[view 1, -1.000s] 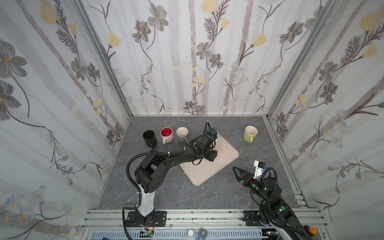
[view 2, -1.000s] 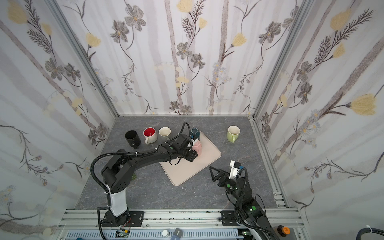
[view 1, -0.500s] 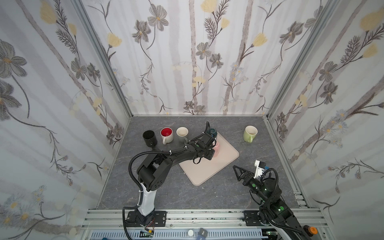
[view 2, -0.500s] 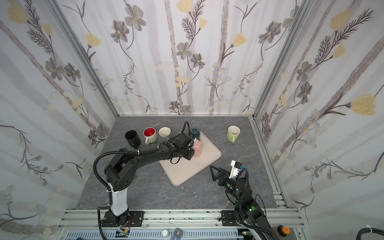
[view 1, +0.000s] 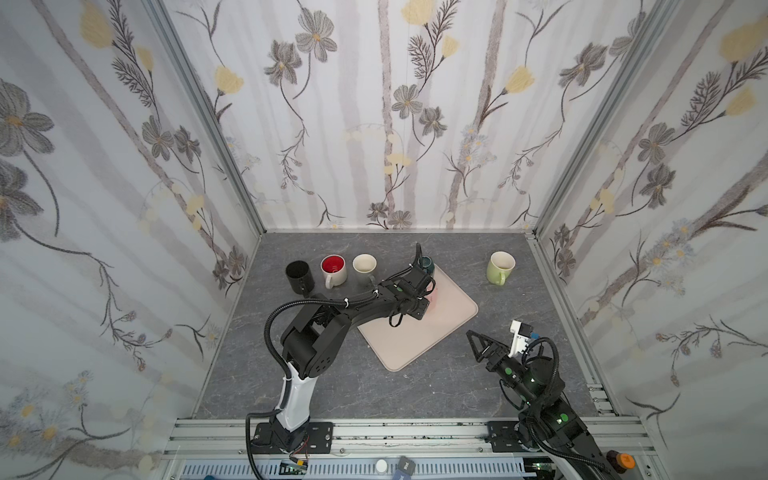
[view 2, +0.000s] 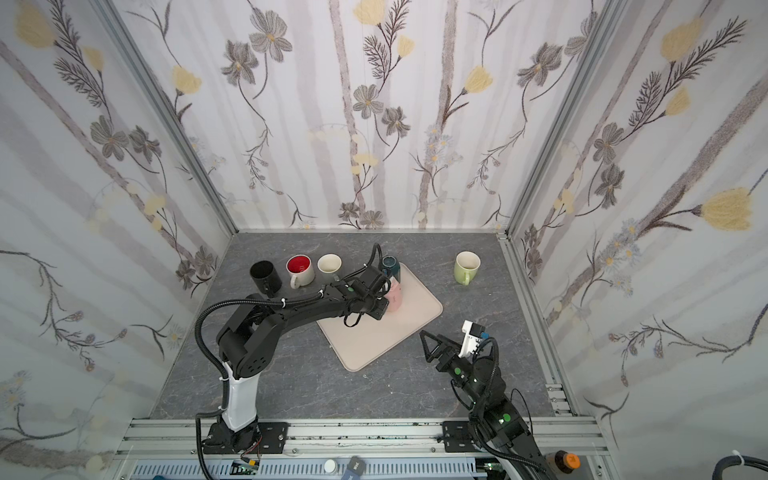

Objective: Turn the mug right side up

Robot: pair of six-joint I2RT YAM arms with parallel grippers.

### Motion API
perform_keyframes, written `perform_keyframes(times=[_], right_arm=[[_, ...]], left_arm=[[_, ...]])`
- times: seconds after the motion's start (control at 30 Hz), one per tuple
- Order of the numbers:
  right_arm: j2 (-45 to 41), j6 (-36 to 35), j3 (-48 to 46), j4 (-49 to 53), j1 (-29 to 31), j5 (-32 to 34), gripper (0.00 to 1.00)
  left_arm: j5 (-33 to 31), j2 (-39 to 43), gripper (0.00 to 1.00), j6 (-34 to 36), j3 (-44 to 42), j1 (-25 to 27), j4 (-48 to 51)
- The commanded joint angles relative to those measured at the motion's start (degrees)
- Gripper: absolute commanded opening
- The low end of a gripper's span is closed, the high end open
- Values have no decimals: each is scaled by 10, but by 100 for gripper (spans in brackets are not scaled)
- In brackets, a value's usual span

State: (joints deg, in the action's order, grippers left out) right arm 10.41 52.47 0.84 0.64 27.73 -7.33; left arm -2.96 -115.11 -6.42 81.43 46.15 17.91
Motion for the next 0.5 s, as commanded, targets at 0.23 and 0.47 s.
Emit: perform_keyframes(times=[0.23, 0.47], right_arm=[[7, 4, -22, 72, -1, -14, 100], [9, 5, -25, 71, -3, -13, 100]], left_arm=[[-1, 0, 10, -22, 12, 2, 13], [20, 1, 5, -34, 14, 3, 9]])
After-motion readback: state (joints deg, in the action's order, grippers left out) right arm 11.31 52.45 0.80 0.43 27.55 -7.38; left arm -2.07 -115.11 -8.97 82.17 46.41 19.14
